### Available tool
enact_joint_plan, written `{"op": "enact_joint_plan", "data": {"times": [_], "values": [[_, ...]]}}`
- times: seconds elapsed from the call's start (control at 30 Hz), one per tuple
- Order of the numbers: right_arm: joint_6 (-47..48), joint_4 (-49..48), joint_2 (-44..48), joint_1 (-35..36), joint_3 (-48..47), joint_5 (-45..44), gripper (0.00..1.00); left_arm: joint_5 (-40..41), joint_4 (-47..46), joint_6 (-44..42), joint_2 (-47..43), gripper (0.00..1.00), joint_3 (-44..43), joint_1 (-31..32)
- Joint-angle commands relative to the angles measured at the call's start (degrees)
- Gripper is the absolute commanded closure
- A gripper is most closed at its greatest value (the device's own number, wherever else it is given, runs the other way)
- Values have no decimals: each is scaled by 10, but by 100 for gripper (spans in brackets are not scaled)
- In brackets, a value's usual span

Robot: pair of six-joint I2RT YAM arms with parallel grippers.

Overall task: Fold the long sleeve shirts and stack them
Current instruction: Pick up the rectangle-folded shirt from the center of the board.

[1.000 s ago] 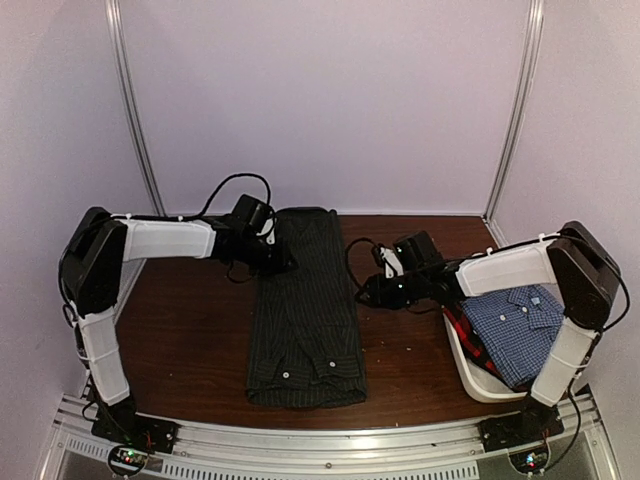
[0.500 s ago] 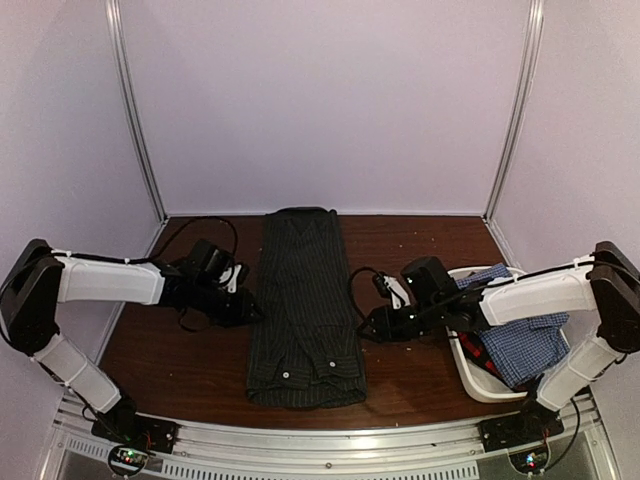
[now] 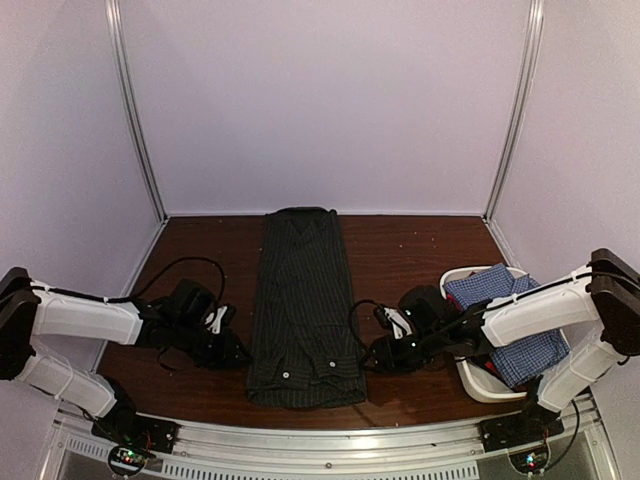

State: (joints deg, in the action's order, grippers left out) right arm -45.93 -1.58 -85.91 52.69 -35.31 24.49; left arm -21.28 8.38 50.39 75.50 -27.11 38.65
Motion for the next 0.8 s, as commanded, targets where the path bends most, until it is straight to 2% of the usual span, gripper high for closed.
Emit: {"op": "enact_joint_plan", "data": {"times": [0.0,0.37,0.77], "values": [[-28,-22,-8,12,12,3,49,-17,-52,34,-8,64,19,28],[-42,-74,-37,22,24,17,50,-19,-79,61,18,63,29,56],[-56,-130,-52,23,37,35,57,-38,-102,95,46,65,27,78]]}}
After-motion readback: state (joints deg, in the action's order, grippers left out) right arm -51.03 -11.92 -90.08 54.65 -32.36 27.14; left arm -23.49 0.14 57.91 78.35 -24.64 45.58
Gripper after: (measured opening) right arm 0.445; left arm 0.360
